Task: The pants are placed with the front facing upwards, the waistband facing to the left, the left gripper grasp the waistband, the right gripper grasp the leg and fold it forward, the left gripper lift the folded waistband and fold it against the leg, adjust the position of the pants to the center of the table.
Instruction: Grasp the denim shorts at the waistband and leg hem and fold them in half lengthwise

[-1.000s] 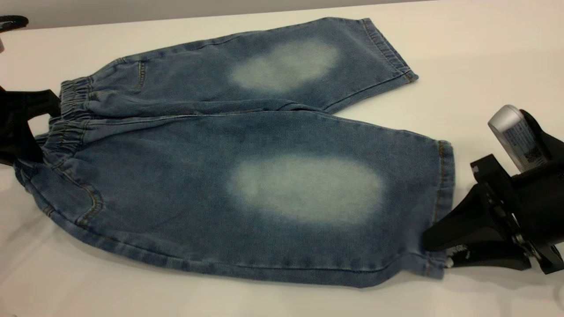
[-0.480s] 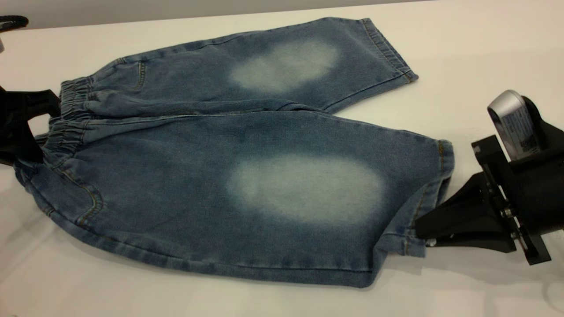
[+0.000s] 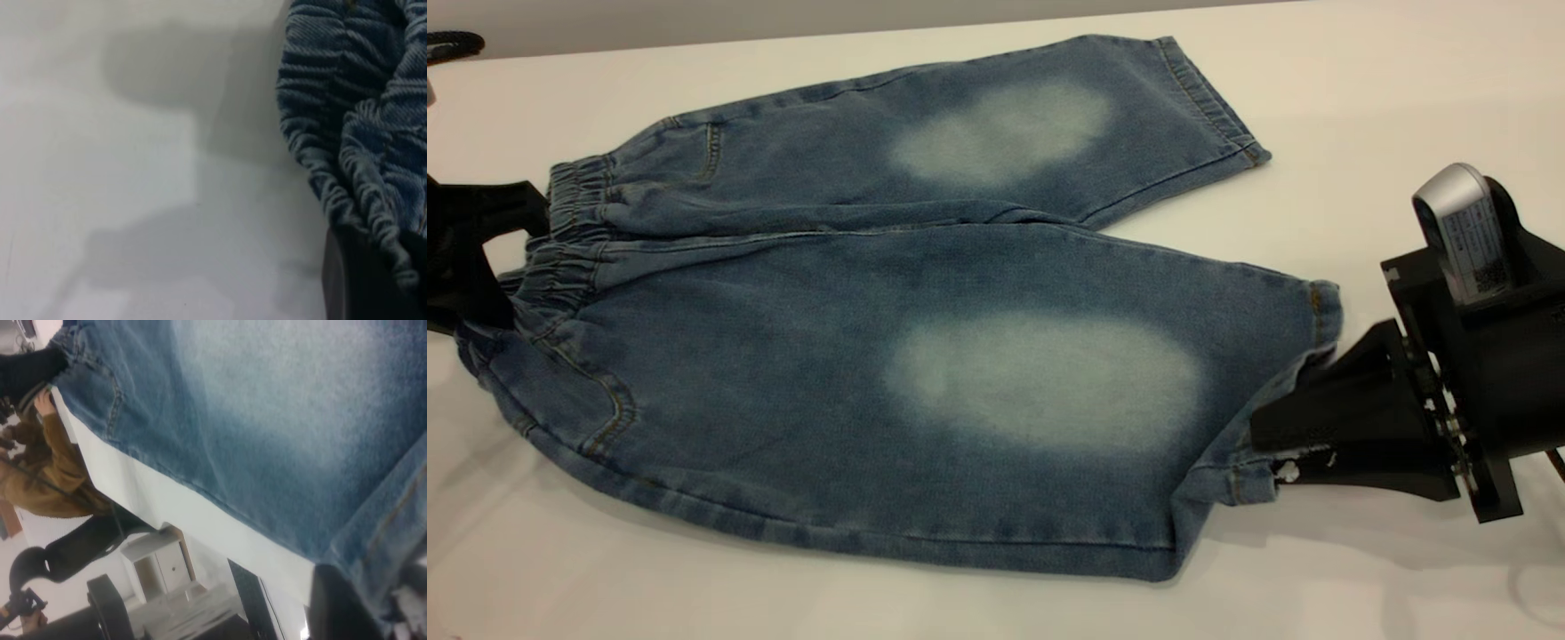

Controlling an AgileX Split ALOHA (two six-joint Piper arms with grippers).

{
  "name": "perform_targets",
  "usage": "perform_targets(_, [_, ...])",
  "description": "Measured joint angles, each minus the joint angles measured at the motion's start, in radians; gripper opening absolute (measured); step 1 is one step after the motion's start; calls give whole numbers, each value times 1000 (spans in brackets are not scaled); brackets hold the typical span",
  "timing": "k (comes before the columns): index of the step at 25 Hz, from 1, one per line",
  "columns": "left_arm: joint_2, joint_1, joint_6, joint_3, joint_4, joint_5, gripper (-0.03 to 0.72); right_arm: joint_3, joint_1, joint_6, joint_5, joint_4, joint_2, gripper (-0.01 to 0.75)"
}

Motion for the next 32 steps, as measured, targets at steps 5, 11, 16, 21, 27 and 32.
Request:
perform_targets(5, [0, 0, 0, 0, 0, 0, 115, 0, 0, 1, -2, 6, 0, 256])
perform_targets(11, [0, 0, 0, 0, 0, 0, 115, 0, 0, 1, -4, 8, 0, 222])
perform_targets(16, [0, 0, 0, 0, 0, 0, 115, -8, 23, 1, -5, 5, 0, 230])
perform_targets(21, [0, 0, 0, 0, 0, 0, 115, -54, 114, 1, -38, 10, 0, 239])
perform_targets(27, [0, 0, 5, 0, 0, 4, 115, -69, 144, 1, -133, 21, 1, 239])
perform_targets(32, [0, 0, 21, 0, 0, 4, 115, -69, 143, 1, -162, 21, 1, 239])
